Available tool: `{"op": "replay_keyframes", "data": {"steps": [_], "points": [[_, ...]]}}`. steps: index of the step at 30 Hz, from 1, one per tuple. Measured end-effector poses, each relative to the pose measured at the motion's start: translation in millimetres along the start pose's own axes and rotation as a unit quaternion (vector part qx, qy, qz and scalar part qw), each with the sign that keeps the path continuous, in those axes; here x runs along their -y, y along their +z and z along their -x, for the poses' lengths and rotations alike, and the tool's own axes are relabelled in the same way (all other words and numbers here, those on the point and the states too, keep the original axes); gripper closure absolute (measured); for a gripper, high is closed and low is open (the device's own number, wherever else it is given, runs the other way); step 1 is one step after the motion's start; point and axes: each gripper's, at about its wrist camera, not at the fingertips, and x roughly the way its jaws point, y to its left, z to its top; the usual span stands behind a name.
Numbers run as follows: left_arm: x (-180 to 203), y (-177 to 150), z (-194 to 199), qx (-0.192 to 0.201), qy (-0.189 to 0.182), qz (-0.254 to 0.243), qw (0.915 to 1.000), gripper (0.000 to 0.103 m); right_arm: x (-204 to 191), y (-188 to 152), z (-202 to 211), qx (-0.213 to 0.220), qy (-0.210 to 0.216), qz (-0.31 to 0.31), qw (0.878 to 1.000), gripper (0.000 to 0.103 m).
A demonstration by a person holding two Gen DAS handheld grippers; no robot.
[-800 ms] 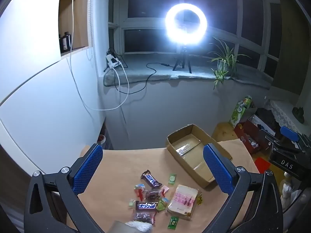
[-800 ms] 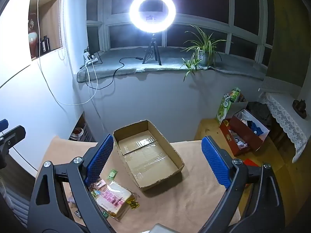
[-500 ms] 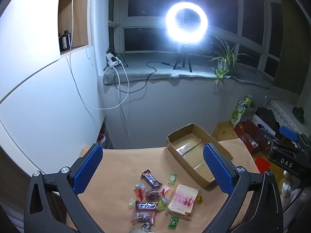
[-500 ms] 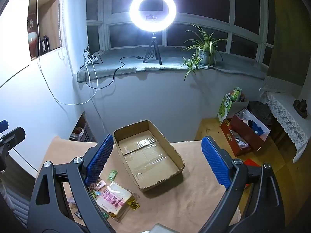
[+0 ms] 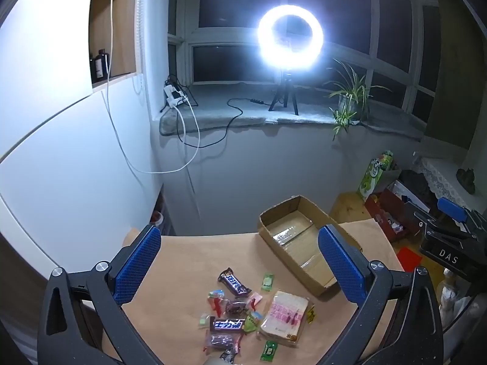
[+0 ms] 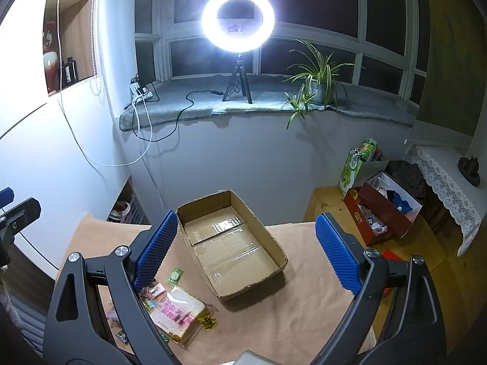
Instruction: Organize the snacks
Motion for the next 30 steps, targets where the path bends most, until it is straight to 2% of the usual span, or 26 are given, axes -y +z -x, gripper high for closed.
{"op": "replay_keyframes", "data": {"steps": [30], "points": [[-2.0,0.4,-0.3,0.003,-0.005,0.008,1.0000,0.001,0.7,3.0,-2.3,0.000,-0.001,0.001,1.000,0.008]]}}
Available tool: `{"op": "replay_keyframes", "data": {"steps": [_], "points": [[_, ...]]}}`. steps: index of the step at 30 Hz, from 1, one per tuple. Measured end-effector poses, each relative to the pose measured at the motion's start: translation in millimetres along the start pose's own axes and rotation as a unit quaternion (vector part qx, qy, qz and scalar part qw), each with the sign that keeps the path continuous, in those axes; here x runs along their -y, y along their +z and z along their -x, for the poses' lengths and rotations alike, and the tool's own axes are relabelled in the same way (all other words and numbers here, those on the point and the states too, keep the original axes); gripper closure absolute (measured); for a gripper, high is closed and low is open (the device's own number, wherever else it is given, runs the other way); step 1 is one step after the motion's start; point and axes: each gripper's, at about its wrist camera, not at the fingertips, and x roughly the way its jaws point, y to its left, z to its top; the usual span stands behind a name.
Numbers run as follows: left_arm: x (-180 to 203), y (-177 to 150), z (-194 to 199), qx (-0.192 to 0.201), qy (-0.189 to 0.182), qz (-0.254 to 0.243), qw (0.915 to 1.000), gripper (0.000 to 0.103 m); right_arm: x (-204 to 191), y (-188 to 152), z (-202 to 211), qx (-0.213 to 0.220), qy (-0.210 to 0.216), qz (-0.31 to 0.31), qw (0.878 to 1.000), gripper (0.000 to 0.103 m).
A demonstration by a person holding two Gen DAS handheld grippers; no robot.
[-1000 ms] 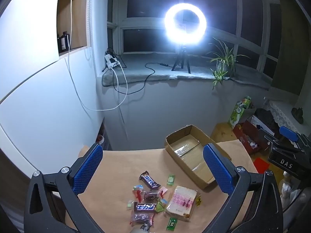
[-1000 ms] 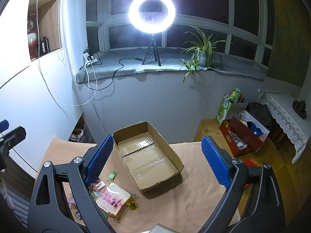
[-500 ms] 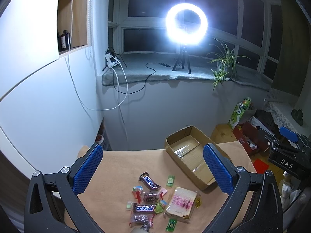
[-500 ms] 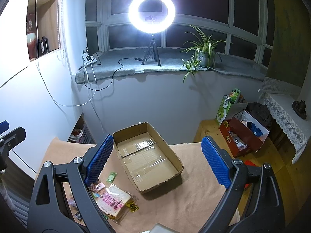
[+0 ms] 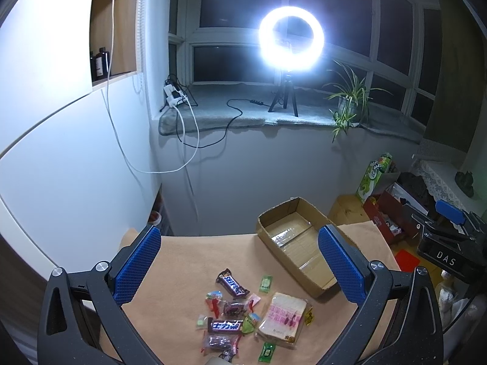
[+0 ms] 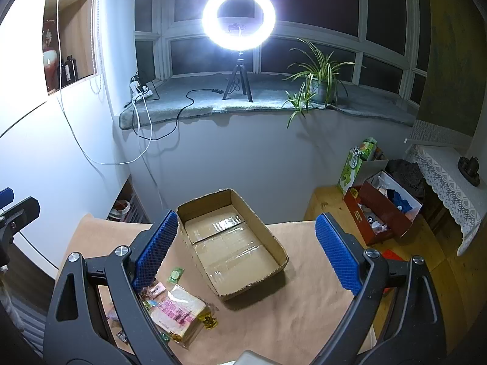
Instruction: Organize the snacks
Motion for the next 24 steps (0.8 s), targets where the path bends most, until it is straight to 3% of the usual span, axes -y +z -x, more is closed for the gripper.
{"op": "replay_keyframes", "data": {"steps": [24], "points": [[-4.7,-11.6,12.4,-0.003,0.007,0.003,1.0000,0.001,-3.0,-22.3,6.5,-0.006,0.001,0.000,1.000,0.008]]}}
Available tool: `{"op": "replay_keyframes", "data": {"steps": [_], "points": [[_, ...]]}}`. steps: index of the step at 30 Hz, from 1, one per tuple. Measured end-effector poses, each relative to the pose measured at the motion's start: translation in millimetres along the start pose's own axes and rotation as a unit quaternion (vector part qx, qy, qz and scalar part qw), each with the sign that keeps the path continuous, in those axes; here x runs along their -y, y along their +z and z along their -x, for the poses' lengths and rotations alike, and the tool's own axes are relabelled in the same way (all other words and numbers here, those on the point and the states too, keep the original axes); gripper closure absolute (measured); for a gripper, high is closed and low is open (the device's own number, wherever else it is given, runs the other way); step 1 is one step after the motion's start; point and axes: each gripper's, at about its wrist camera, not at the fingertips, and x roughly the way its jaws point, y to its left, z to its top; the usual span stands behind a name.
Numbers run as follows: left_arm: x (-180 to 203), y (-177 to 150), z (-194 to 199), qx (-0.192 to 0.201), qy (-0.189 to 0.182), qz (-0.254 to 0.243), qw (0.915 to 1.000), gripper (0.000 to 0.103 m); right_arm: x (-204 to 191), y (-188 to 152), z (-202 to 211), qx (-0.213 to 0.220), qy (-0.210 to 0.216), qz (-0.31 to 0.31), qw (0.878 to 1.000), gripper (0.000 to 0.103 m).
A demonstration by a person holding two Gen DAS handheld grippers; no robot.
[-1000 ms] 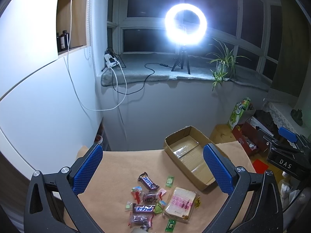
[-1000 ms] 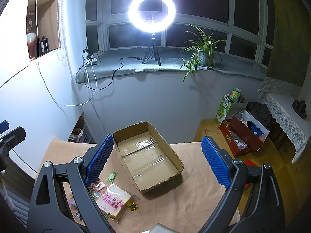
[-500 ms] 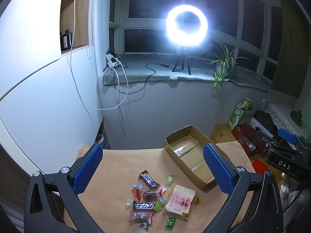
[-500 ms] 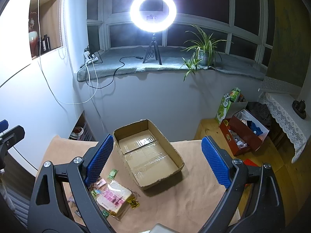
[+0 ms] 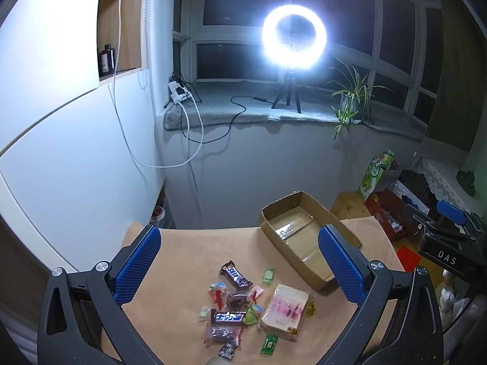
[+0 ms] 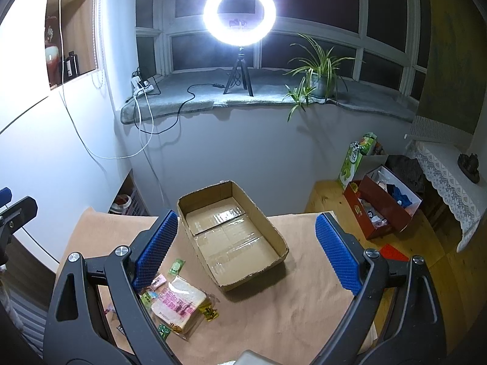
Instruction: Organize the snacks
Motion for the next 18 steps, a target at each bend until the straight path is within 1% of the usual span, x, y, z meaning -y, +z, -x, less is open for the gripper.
{"op": "replay_keyframes", "data": {"steps": [18], "points": [[0.8,2.4,-1.3,-0.001,-0.001,-0.001,1.0000,0.001,0.5,-2.0,-1.5,-0.002,0.001,0.000,1.000,0.008]]}}
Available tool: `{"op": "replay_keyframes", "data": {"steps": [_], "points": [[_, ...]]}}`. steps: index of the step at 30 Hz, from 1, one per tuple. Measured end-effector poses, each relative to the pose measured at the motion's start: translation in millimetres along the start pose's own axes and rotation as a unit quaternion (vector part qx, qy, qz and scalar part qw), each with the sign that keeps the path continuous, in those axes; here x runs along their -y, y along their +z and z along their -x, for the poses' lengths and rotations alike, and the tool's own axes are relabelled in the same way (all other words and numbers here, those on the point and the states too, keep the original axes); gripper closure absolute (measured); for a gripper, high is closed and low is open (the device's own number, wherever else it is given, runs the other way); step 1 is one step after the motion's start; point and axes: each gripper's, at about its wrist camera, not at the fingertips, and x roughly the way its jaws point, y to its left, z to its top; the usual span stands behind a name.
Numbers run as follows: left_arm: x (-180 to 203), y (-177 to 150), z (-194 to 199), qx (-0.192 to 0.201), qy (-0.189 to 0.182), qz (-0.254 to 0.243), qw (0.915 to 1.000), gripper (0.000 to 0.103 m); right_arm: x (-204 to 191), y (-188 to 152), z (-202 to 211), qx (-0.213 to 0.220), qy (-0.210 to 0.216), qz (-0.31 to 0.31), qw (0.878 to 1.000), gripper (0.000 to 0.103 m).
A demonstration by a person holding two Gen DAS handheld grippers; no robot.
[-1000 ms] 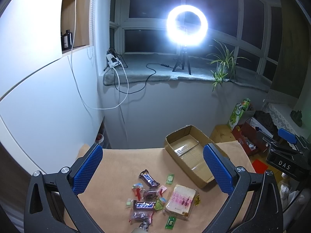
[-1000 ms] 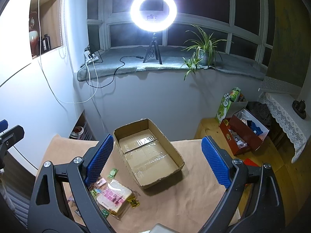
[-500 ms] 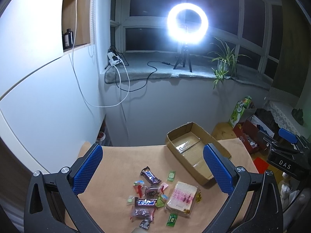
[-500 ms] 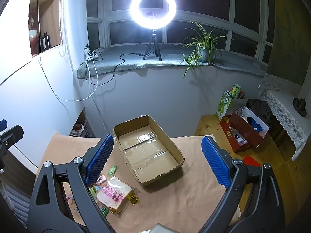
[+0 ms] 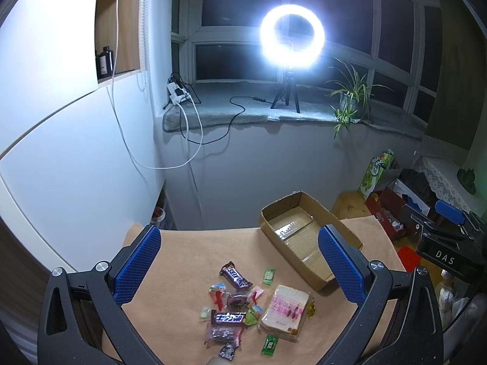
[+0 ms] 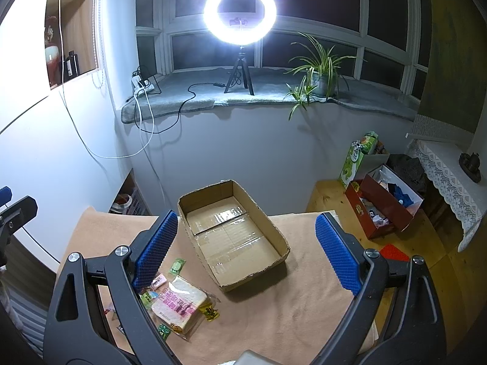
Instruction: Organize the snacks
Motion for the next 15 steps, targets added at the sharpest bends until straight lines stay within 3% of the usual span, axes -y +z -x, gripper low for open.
{"op": "replay_keyframes", "data": {"steps": [15], "points": [[0.7,-1.9,-0.9,0.000,0.001,0.003,1.0000,0.001,-7.4,-6.3,-3.1,-0.005,0.001,0.001,1.000,0.008]]}}
